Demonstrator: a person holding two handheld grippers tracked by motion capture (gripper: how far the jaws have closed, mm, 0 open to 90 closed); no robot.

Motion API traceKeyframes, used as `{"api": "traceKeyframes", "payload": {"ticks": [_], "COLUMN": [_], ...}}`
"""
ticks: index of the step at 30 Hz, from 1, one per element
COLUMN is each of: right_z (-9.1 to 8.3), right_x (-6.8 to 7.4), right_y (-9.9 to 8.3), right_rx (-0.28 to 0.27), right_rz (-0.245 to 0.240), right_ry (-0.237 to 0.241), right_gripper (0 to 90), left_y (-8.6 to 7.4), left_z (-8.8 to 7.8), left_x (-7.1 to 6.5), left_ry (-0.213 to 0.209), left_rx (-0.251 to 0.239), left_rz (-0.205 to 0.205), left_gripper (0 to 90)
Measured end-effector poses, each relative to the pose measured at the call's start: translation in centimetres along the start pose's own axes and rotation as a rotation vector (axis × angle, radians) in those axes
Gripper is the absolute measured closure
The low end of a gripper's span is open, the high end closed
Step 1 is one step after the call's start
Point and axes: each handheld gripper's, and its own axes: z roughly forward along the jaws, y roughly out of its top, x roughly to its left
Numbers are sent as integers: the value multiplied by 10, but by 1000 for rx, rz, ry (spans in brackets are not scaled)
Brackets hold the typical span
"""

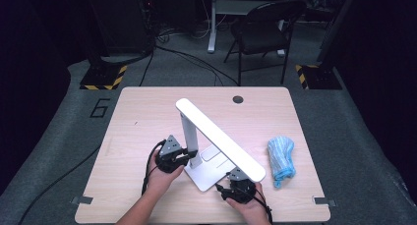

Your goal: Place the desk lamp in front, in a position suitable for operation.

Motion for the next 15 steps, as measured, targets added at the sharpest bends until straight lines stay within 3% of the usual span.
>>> {"api": "traceKeyframes", "payload": {"ticks": [4, 6, 7, 11, 14, 15], "right_z": [6, 9, 13, 15, 15, 16], "right_x": [5, 8, 11, 15, 14, 14], "right_y": [3, 5, 7, 9, 12, 14], "right_rx": [4, 15, 22, 15, -1, 3], "right_rz": [-32, -25, -41, -63, -56, -65], "right_ry": [15, 31, 42, 45, 57, 52], "right_gripper": [389, 381, 375, 347, 313, 288], "left_y": [-3, -4, -5, -5, -6, -7], "left_z": [-7, -9, -12, -18, -24, -27], "left_x": [2, 2, 2, 1, 3, 5], "left_ry": [32, 21, -20, -43, -69, -79], "left_rx": [2, -1, -4, -9, -31, -26], "left_rz": [-24, -20, -24, -13, -42, -34], "left_gripper": [763, 761, 748, 704, 691, 691]}}
